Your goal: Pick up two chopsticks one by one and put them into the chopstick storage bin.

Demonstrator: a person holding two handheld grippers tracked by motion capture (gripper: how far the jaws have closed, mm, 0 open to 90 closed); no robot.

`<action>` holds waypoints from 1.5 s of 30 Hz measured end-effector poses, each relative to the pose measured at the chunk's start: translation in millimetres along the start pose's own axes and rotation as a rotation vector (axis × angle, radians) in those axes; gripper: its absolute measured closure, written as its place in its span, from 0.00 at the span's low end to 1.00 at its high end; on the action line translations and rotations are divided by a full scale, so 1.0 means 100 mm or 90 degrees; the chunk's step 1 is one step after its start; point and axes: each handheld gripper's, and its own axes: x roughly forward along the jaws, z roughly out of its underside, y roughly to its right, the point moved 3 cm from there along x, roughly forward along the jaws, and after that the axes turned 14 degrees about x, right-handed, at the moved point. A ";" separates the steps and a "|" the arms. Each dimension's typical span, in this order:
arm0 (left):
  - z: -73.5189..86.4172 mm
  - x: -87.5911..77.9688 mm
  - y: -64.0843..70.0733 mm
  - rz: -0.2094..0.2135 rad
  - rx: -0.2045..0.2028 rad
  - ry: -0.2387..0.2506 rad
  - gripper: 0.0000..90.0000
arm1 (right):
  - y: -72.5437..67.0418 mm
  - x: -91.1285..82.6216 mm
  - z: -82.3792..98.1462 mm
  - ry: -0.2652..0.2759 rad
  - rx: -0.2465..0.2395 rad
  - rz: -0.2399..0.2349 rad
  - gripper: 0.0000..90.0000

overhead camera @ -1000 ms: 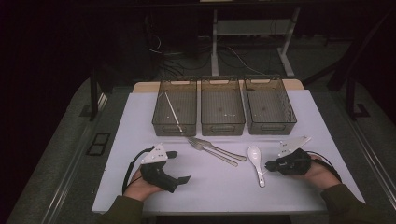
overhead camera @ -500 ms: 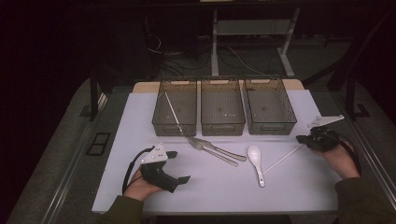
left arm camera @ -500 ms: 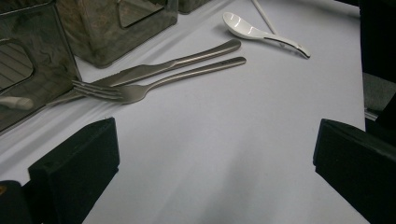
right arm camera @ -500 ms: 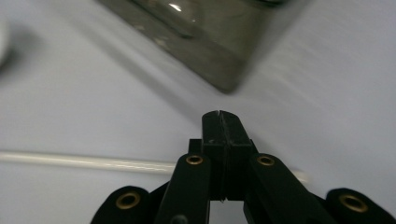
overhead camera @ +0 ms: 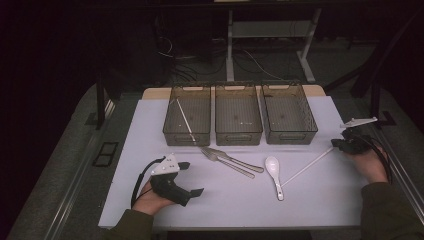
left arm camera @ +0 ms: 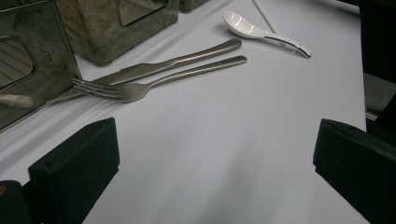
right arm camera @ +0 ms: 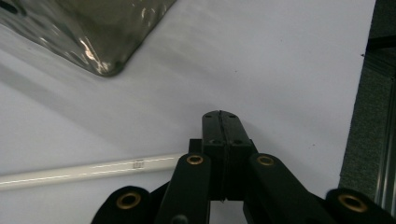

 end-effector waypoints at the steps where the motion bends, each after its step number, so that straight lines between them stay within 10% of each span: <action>1: 0.00 0.00 0.00 0.001 0.001 -0.002 0.00 | 0.01 0.01 0.00 0.000 0.000 0.002 0.99; 18: 0.00 -0.01 0.00 0.000 0.000 -0.002 0.00 | -0.07 -0.09 0.14 -0.053 -0.079 -0.042 1.00; 26: 0.00 0.00 0.00 0.000 -0.002 -0.002 0.00 | -0.10 -0.06 -0.01 -0.005 -0.057 -0.051 1.00; 45: 0.00 -0.01 0.00 0.000 0.000 0.001 0.00 | -0.13 -0.19 0.25 -0.070 -0.081 -0.065 1.00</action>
